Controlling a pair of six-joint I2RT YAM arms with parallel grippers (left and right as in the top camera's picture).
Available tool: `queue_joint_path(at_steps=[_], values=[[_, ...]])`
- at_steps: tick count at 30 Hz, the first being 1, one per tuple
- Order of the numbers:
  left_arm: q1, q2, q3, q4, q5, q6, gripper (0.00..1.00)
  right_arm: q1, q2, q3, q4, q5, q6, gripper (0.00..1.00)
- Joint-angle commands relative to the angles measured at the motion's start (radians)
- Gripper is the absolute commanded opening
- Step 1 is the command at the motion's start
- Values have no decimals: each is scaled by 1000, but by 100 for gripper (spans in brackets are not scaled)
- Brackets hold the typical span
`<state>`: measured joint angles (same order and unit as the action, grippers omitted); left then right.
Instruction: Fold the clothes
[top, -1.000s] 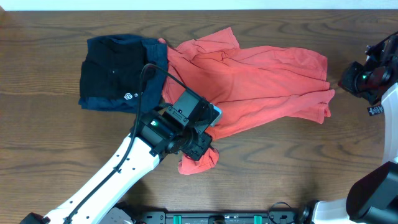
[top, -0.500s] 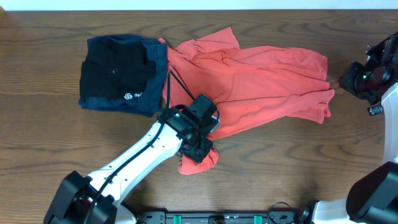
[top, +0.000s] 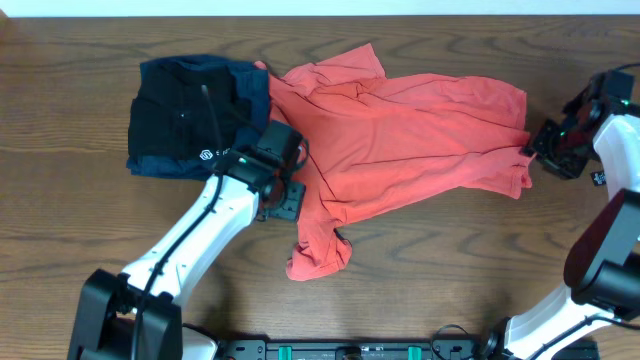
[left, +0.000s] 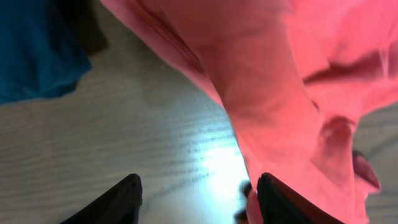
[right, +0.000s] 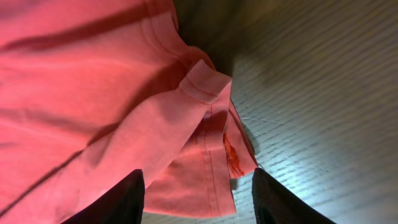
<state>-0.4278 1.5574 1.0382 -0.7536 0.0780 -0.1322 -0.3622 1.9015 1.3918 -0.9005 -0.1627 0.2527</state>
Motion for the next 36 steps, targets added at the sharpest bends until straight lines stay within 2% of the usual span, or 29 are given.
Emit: queue_joint_path(at_steps=[1,5,9,11,16,19,22,30,33,36], values=[[30,52,1,15,63,-12,63,5,29,-2,5,-6,1,56],[61,122,2,43,65,-12,64,3,67,-2,15,24,1,56],[87,186,2,72,119,-12,64,3,96,-2,-12,0,-5,46],[94,210,2,97,158,-12,64,3,98,-2,-58,-3,-6,44],[94,235,2,166,220,-11,63,3,99,-2,-181,2,-6,47],[94,235,2,201,228,-12,52,3,99,-2,-208,1,-6,47],[94,235,2,213,229,-12,46,5,99,-18,-196,2,3,49],[94,237,1,214,228,-11,46,9,99,-114,-86,-8,24,48],[94,237,2,214,228,-11,33,8,98,-113,-75,-32,23,49],[94,237,1,212,229,-11,9,8,98,-113,-67,-55,22,49]])
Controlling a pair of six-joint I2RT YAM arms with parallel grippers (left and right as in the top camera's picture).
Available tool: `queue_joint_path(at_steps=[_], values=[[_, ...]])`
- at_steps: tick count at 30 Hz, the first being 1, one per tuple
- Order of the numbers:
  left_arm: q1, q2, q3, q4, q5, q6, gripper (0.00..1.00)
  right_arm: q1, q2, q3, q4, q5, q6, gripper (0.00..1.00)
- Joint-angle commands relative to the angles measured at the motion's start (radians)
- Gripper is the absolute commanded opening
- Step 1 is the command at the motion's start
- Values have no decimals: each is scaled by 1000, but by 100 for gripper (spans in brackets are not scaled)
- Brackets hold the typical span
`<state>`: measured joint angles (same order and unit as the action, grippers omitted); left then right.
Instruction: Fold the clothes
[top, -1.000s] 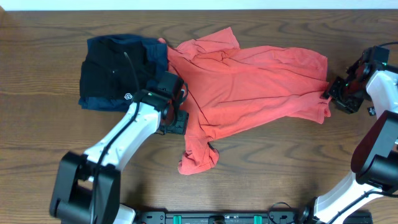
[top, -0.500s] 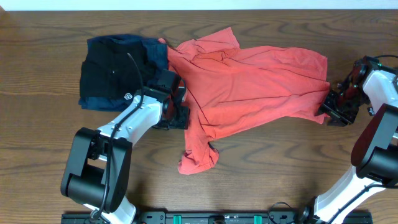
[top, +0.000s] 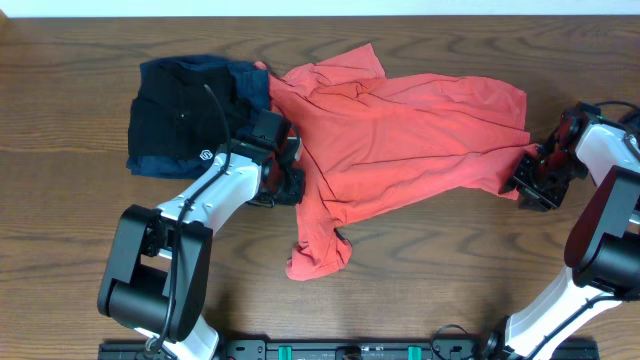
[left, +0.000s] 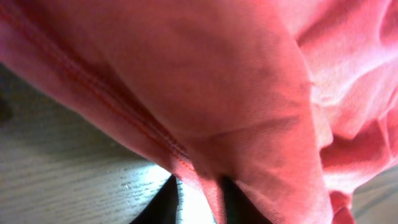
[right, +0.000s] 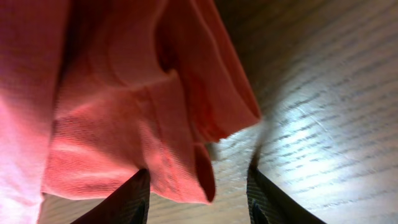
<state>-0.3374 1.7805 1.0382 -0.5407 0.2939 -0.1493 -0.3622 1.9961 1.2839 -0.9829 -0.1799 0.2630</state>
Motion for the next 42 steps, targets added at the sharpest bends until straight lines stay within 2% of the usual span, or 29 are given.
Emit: queue_joint_path(at_steps=[1,7,10,13,14,15,16,17,20,25,27,29,30,31,33,35,40,42], values=[[3,13,1,-3,12,6,6,8,4,-5,18,-38,11,49],[12,13,0,-55,-1,60,6,-3,4,-5,24,-34,10,47],[37,13,0,-100,-53,66,6,-24,4,-4,33,-38,10,41],[75,13,0,-113,-48,66,6,-41,4,-4,36,-51,8,43],[86,13,0,-105,-13,66,10,-44,4,-4,37,-72,-8,47],[93,13,0,-95,21,66,40,-45,4,-4,39,-85,-15,50],[98,13,0,-82,52,66,56,-44,4,-4,40,-99,-18,52],[98,13,0,-69,65,65,62,-43,4,-4,41,-104,-17,52],[94,13,-1,-31,79,58,71,-39,4,-4,47,-109,-17,53],[80,35,-1,31,157,50,72,-36,4,-4,52,-109,-17,53],[69,58,-1,36,159,39,72,-36,4,-4,52,-109,-17,53],[63,89,-1,36,159,39,64,-36,4,-4,52,-109,-17,53],[60,108,-1,35,159,39,56,-36,4,-4,53,-109,-17,53],[60,125,-1,35,159,39,42,-36,4,-4,56,-109,-17,53],[60,157,0,33,159,39,8,-36,4,-4,61,-109,-17,52],[62,170,0,21,159,39,6,-36,4,-4,71,-109,-17,47],[87,139,2,-34,158,51,6,-43,4,-2,114,-109,-16,3],[111,110,2,-64,158,71,6,-59,4,10,125,-109,-6,1]])
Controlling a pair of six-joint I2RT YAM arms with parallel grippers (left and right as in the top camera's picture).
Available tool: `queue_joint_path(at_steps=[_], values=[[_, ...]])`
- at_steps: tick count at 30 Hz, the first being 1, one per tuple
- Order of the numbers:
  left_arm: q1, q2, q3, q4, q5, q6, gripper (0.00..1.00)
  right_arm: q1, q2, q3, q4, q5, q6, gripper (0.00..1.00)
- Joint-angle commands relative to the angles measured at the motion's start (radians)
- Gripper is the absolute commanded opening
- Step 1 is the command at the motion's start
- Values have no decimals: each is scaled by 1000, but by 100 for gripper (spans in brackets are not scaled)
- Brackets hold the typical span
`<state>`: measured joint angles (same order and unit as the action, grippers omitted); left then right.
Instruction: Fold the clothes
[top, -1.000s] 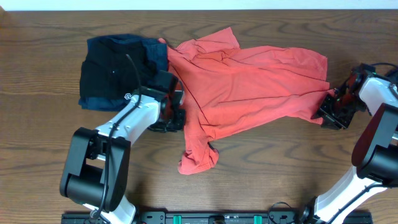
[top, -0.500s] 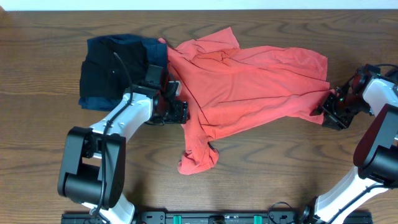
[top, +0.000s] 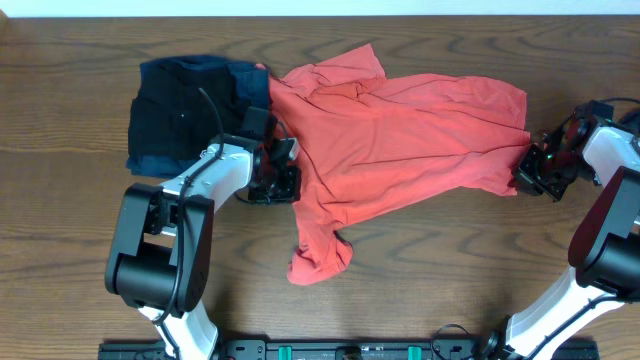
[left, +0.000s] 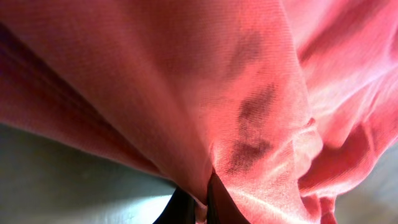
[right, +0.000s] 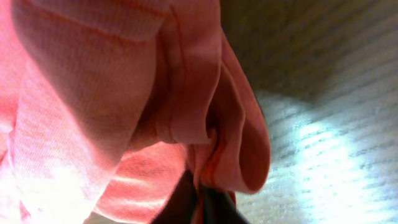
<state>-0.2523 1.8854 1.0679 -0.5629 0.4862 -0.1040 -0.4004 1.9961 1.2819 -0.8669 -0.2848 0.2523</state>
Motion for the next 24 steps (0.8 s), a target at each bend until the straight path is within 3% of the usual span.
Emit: queue_joint_path(at_steps=[1,11,16,18,20,21,24], values=[[39,-10,-28,-54,-42,29,6,-32,4,19,10,-4,12,1],[147,-130,-28,-111,-83,40,6,-224,-51,138,-34,-3,59,1],[147,-130,-28,-119,-83,40,17,-296,-79,148,-65,-1,65,1],[147,-130,-28,-130,-82,39,28,-312,-79,145,-88,13,64,7],[147,-130,-28,-155,-67,39,35,-321,-79,145,-109,15,65,28],[147,-130,-28,-169,-50,39,36,-322,-79,145,-111,14,65,34],[140,-130,-28,-218,-5,39,40,-318,-79,145,-113,-13,65,42]])
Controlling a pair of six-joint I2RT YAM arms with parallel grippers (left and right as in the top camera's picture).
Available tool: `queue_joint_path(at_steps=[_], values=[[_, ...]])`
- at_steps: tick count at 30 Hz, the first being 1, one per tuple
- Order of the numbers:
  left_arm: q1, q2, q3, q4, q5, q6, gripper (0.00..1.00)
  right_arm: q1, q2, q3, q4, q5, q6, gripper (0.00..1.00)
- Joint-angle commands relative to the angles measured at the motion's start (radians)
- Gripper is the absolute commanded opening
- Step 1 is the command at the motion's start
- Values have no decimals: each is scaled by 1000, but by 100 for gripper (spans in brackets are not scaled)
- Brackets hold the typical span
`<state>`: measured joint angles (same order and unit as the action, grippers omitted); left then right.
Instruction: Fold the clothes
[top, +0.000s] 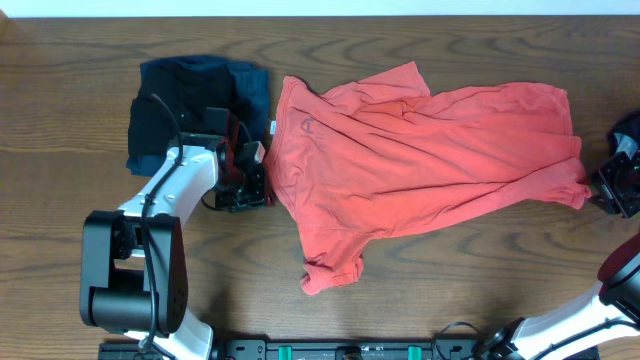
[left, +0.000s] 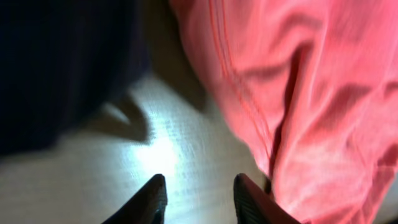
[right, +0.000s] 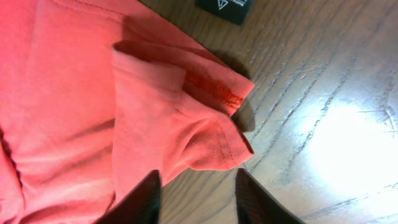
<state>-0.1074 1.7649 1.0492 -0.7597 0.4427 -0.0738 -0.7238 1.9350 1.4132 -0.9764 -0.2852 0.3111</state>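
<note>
A red T-shirt (top: 420, 160) lies spread and wrinkled across the middle and right of the table, collar at the left, one sleeve bunched near the front (top: 335, 265). My left gripper (top: 248, 186) sits open at the shirt's left edge, bare wood between its fingers (left: 199, 200), with the red hem (left: 249, 118) just to its right. At the far right, my right gripper (top: 612, 190) is open too (right: 198, 202), just off the shirt's sleeve hem (right: 217, 143), holding nothing.
A dark navy and black garment (top: 190, 110) lies folded at the back left, beside the left arm, and shows in the left wrist view (left: 56, 62). A small black tag (right: 224, 7) lies on the wood past the sleeve. The table's right edge is close to the right gripper.
Both grippers were shut on the shirt's edges and are now open and off it. The shirt lies farther right and flatter, with its collar clear of the dark garment.
Both grippers first stood open beside the shirt's left and right edges. Then cloth was between their fingers, and then both were shut on it. Now the shirt is stretched out and shifted right, and both grippers have let go.
</note>
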Motion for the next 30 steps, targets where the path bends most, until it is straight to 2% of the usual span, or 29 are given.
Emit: queue_joint_path(at_steps=[1,9,15,16,17,19,21,30], values=[[-10,-9,-10,-33,52,9,40,7,-18,13,-4,-21,6,43],[-141,-6,-35,-52,93,-6,49,19,-18,14,-3,-149,-32,43],[-257,-6,-111,94,93,-109,50,77,-18,14,-3,-232,-108,41],[-270,-6,-115,104,92,-111,47,93,-18,14,-3,-231,-111,41],[-275,-6,-116,108,82,-111,37,109,-18,14,-3,-231,-121,41],[-275,-6,-116,107,27,-111,9,141,-18,14,-2,-227,-126,41],[-254,-7,-115,107,-36,-112,6,175,-18,13,-4,-227,-126,41],[-68,-20,-48,115,-40,-111,6,375,-18,13,-47,-200,-175,43]])
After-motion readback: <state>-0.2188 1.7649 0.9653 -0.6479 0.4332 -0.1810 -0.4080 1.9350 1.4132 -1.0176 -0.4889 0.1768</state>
